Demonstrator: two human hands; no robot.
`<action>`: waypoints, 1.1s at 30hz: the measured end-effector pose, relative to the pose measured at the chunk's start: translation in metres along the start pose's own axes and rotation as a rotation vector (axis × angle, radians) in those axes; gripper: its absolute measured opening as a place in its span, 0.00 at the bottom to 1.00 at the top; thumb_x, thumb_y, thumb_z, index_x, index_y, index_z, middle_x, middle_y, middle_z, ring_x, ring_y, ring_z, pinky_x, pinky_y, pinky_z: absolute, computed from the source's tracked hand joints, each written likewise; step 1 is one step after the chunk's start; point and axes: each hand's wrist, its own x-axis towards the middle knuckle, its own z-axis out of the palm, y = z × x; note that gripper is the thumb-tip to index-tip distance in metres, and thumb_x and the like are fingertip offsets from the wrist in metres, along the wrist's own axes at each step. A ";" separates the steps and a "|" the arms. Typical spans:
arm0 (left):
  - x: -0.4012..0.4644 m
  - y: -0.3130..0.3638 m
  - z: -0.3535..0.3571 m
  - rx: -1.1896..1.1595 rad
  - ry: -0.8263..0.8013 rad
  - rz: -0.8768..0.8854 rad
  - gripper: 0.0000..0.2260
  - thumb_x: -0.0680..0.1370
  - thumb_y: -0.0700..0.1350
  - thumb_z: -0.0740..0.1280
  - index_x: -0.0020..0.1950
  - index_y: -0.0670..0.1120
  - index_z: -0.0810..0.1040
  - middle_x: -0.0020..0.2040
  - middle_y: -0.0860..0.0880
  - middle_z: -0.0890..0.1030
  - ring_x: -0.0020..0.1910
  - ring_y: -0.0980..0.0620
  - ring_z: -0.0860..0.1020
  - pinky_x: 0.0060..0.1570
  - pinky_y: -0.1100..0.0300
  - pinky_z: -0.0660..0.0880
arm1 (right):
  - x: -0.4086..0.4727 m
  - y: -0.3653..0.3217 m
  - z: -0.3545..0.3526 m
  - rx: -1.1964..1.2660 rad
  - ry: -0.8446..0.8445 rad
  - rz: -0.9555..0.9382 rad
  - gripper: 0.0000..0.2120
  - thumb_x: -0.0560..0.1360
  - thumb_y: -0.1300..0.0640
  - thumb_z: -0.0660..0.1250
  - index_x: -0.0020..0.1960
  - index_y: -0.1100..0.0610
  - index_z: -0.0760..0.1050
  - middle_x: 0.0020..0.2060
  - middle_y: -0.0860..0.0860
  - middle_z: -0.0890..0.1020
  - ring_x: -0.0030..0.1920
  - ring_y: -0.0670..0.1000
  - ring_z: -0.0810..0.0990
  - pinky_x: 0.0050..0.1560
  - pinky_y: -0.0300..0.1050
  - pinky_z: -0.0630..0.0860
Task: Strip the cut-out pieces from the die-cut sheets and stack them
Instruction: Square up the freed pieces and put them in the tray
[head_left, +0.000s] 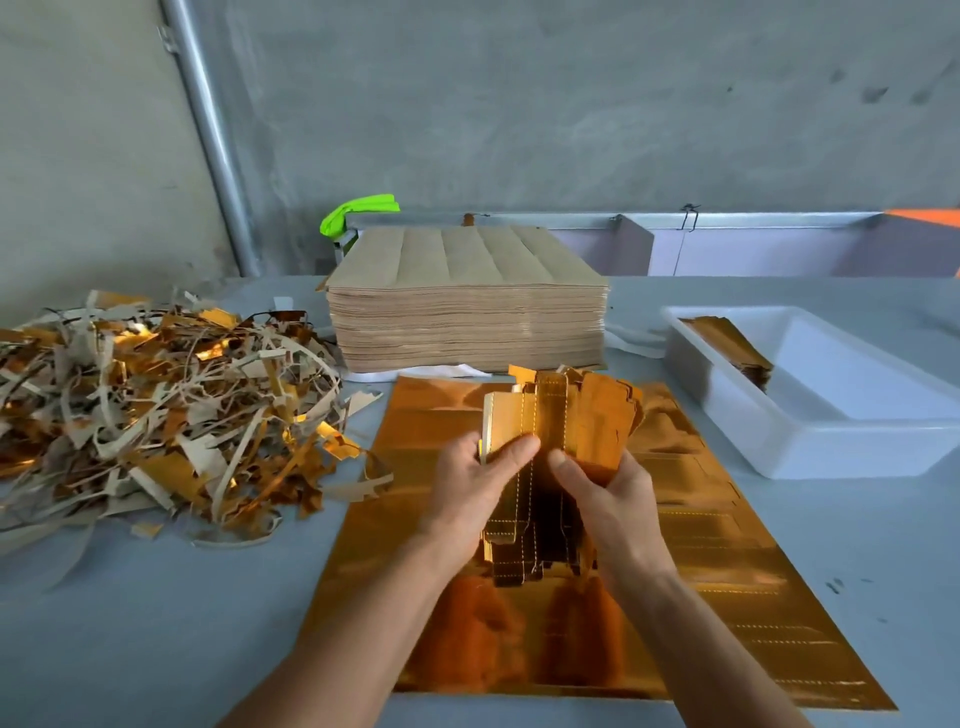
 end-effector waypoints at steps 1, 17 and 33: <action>0.000 0.000 0.001 -0.023 -0.015 0.010 0.24 0.62 0.58 0.74 0.51 0.47 0.79 0.48 0.48 0.84 0.50 0.50 0.82 0.54 0.51 0.77 | -0.001 0.001 0.003 0.013 0.000 -0.010 0.08 0.74 0.54 0.67 0.53 0.49 0.75 0.45 0.47 0.84 0.49 0.46 0.83 0.43 0.39 0.78; -0.016 -0.013 -0.015 0.079 -0.145 0.066 0.22 0.64 0.54 0.77 0.53 0.48 0.80 0.47 0.48 0.84 0.50 0.50 0.82 0.50 0.55 0.80 | -0.021 0.007 -0.002 0.010 -0.189 -0.042 0.09 0.73 0.47 0.66 0.52 0.44 0.79 0.50 0.46 0.84 0.52 0.45 0.82 0.45 0.37 0.79; -0.022 -0.015 -0.023 0.109 -0.114 0.013 0.21 0.63 0.49 0.78 0.52 0.43 0.81 0.48 0.45 0.84 0.51 0.48 0.82 0.58 0.45 0.76 | -0.022 0.002 0.006 -0.104 -0.236 -0.132 0.16 0.72 0.51 0.60 0.59 0.40 0.73 0.50 0.40 0.81 0.53 0.38 0.78 0.46 0.32 0.77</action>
